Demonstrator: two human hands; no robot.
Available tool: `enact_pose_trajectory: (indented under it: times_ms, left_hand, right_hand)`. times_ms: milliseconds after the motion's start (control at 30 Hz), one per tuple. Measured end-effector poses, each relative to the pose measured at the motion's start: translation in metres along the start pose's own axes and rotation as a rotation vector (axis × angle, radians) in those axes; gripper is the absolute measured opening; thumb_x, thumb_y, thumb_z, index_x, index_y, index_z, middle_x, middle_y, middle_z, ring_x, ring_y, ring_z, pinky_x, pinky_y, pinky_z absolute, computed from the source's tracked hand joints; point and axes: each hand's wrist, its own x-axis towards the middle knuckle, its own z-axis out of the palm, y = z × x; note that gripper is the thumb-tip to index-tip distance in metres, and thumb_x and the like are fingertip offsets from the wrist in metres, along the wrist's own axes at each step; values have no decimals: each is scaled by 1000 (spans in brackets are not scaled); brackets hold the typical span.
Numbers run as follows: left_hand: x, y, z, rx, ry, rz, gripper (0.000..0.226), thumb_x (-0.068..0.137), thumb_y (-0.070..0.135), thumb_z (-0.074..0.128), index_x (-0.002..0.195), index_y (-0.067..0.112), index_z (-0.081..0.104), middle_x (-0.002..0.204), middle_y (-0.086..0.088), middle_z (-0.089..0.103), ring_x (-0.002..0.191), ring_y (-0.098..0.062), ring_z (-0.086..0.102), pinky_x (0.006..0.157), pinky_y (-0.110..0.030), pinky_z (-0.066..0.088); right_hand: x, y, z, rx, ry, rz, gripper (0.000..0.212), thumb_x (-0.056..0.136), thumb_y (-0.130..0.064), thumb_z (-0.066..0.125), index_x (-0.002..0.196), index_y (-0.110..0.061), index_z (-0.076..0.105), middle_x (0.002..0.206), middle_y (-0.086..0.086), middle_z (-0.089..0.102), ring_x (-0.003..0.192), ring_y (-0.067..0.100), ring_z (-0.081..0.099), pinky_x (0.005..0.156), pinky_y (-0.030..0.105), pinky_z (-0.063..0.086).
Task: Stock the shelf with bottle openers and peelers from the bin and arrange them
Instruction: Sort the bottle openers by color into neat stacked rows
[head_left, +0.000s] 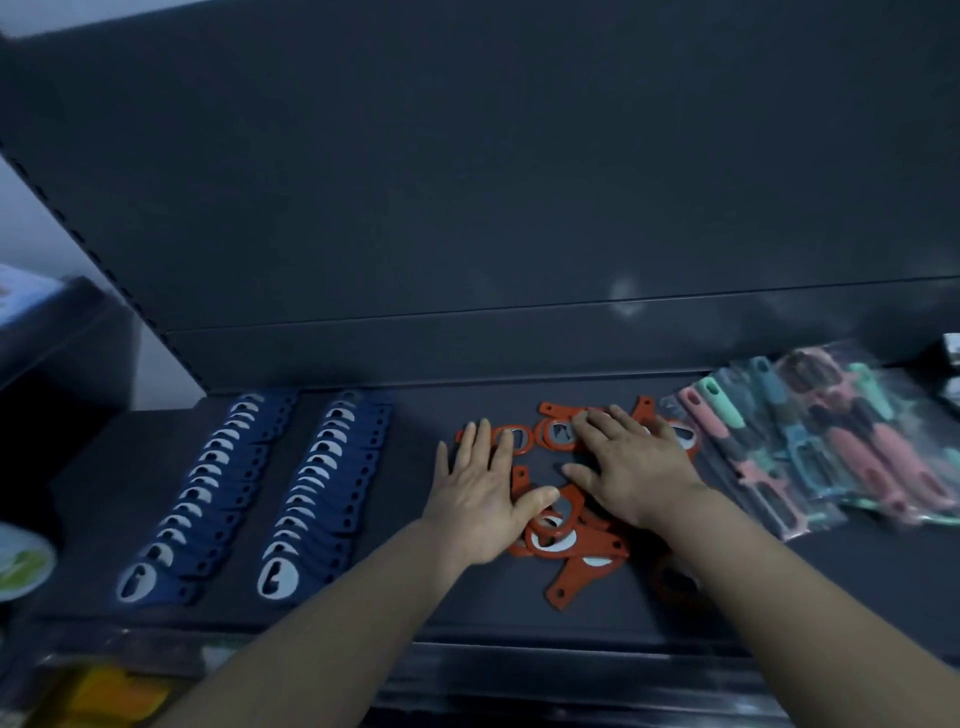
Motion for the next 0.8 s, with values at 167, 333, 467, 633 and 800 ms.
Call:
enact_pose_trajectory:
  times_ms: [167,333,467,633,800]
  left_hand:
    - [7,52,3,-34,1,-17,94,85,78,16,153,17,-7,160,-9,-19,145,-21,-24,118,-49,-12]
    - [14,84,1,-67,45,-68,85,91,71,23,154,18,3,162,-9,-3,149,-24,-8,120,-50,-1]
    - [31,76,-21,-31,277,-45,60,96,51,45,146,21,35,146,0,42,133,-24,31,105,-49,30]
    - [49,74,-34,-21,131,-12,60,86,41,66,139,21,47,130,-1,55,123,-24,39,102,-45,37]
    - [57,66,-38,-235,111,-119,47,72,34,80,112,20,62,113,-1,55,111,-20,48,93,-38,47]
  right_hand:
    - [-14,41,0,2,-15,20,61,98,-55,23,153,-29,11,160,-7,7,148,15,4,118,47,9]
    - [-19,70,-1,6,40,-6,54,100,-49,26,150,-31,21,159,-8,16,148,13,7,119,46,0]
    - [-21,68,-6,82,158,-26,41,101,-33,33,141,-29,39,151,-6,36,141,17,26,114,44,17]
    - [-17,64,-13,45,248,-7,41,94,-21,46,134,-31,48,131,-7,55,123,19,43,99,38,33]
    - [-8,60,-16,79,239,14,39,90,-21,52,128,-30,53,117,-1,59,116,21,48,90,33,40]
